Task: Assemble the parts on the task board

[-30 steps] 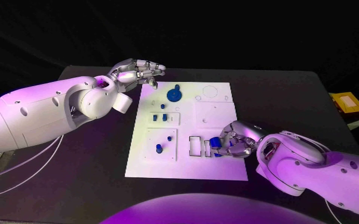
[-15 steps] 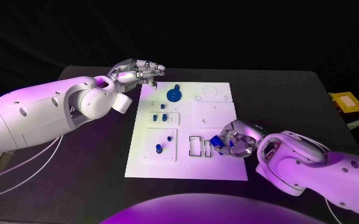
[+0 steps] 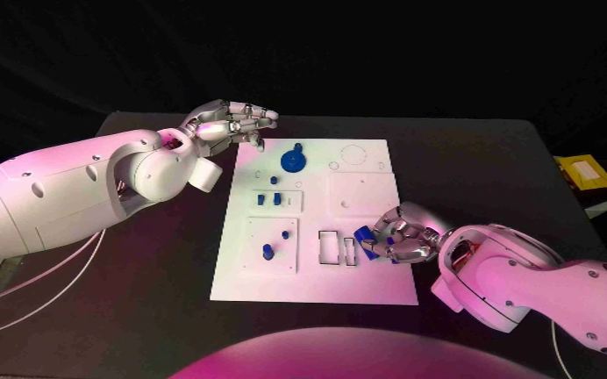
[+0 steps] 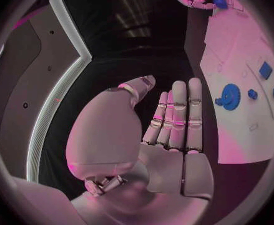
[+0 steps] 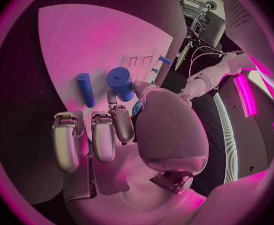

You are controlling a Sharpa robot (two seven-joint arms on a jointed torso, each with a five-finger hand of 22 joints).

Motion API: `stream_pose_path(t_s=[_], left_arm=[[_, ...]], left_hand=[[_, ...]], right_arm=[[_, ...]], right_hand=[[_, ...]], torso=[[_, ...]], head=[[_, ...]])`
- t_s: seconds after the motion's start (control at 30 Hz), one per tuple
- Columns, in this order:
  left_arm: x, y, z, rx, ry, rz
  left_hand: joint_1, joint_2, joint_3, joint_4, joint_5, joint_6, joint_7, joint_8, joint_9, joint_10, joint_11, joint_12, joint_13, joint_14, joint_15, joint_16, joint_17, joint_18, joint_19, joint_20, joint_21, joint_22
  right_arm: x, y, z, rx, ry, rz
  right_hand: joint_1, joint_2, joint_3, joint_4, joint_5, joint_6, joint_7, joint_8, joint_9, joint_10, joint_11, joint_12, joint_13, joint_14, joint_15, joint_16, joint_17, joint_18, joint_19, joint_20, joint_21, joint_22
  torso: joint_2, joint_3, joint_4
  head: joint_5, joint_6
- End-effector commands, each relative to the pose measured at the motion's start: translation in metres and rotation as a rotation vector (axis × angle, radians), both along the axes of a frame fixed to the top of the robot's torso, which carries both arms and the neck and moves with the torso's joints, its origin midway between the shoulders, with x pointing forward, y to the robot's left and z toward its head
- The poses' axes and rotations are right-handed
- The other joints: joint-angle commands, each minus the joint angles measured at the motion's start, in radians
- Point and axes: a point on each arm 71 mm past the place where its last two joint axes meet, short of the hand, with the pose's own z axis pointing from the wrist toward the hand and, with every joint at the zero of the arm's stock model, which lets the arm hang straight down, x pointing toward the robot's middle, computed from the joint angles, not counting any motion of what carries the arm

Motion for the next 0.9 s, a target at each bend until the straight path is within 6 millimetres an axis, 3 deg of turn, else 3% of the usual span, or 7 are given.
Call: stream_pose_path(t_s=[0.03,0.23,0.6,0.67,0.73,0.9], left_arm=[[0.000,-0.002,0.001,-0.007,-0.003,-0.018],[0.000,-0.003,0.001,-0.007,-0.003,-0.018],[-0.001,-0.005,0.001,-0.013,-0.003,-0.031],[-0.001,-0.005,0.001,-0.014,-0.002,-0.033],[-0.001,-0.005,0.001,-0.014,-0.002,-0.033],[-0.001,-0.005,0.001,-0.015,-0.002,-0.036]], left_hand=[[-0.004,0.005,-0.005,-0.001,0.000,0.001,-0.003,0.004,0.001,-0.002,-0.006,0.004,-0.001,-0.007,0.002,0.004,-0.001,0.013,-0.005,0.004,-0.005,-0.001],[-0.004,0.005,-0.005,-0.001,0.000,0.001,-0.003,0.004,0.001,-0.002,-0.006,0.004,-0.001,-0.007,0.002,0.004,-0.001,0.013,-0.005,0.004,-0.005,-0.001],[-0.002,0.005,-0.005,-0.002,0.000,-0.001,-0.001,0.004,0.001,-0.004,-0.005,0.005,-0.002,-0.008,0.002,0.005,-0.001,0.013,-0.004,0.004,-0.005,-0.001],[-0.002,0.005,-0.006,-0.002,0.000,-0.002,-0.001,0.003,0.000,-0.005,-0.004,0.005,-0.002,-0.009,0.002,0.005,-0.002,0.013,-0.004,0.004,-0.006,-0.002],[-0.002,0.005,-0.006,-0.002,0.000,-0.002,-0.001,0.003,0.000,-0.005,-0.004,0.005,-0.002,-0.009,0.002,0.005,-0.002,0.013,-0.004,0.004,-0.006,-0.002],[-0.002,0.005,-0.006,-0.002,0.000,-0.002,-0.001,0.003,0.000,-0.005,-0.004,0.005,-0.002,-0.009,0.002,0.005,-0.002,0.013,-0.004,0.004,-0.006,-0.002]], right_arm=[[0.001,0.002,0.005,0.070,0.006,-0.035],[0.003,0.011,0.013,0.076,-0.043,0.008],[0.003,0.046,0.008,0.044,-0.041,0.144],[0.003,0.049,0.006,0.038,-0.036,0.154],[0.002,0.051,0.005,0.032,-0.035,0.159],[0.005,0.054,0.002,0.007,-0.032,0.166]], right_hand=[[-0.020,-0.005,0.156,-0.154,-0.006,0.067,-0.060,0.020,0.176,0.008,0.002,0.008,0.042,0.079,-0.005,0.006,0.138,-0.016,0.095,-0.009,0.007,0.256],[-0.036,-0.010,0.157,-0.154,-0.010,0.070,-0.061,0.020,0.176,0.009,0.001,0.007,0.042,0.079,-0.006,0.006,0.140,-0.017,0.096,-0.010,0.010,0.257],[-0.089,-0.019,0.142,-0.142,0.006,0.076,-0.060,0.017,0.175,0.010,0.002,0.004,0.042,0.079,-0.006,0.006,0.140,-0.017,0.095,-0.010,0.009,0.256],[-0.105,-0.020,0.134,-0.135,0.001,0.078,-0.059,0.016,0.175,0.011,0.002,0.004,0.043,0.080,-0.006,0.007,0.141,-0.017,0.096,-0.010,0.010,0.257],[-0.137,-0.023,0.112,-0.115,-0.040,0.081,-0.058,0.013,0.173,0.012,0.004,0.005,0.045,0.080,-0.004,0.008,0.144,-0.018,0.097,-0.009,0.014,0.258],[-0.158,-0.024,0.093,-0.099,-0.040,0.084,-0.058,0.011,0.172,0.013,0.004,0.005,0.046,0.080,-0.004,0.009,0.145,-0.018,0.098,-0.009,0.016,0.258]], torso=[[0.001,-0.0001,-0.0005],[-0.001,-0.0011,-0.0007],[0.002,-0.0002,0.0016],[0.002,0.0002,0.0007],[0.002,0.0005,-0.0001],[0.001,0.0005,-0.0008]], head=[[0.000,0.001],[-0.001,0.000],[-0.001,-0.002],[0.001,-0.004],[0.002,-0.003],[0.003,-0.002]])
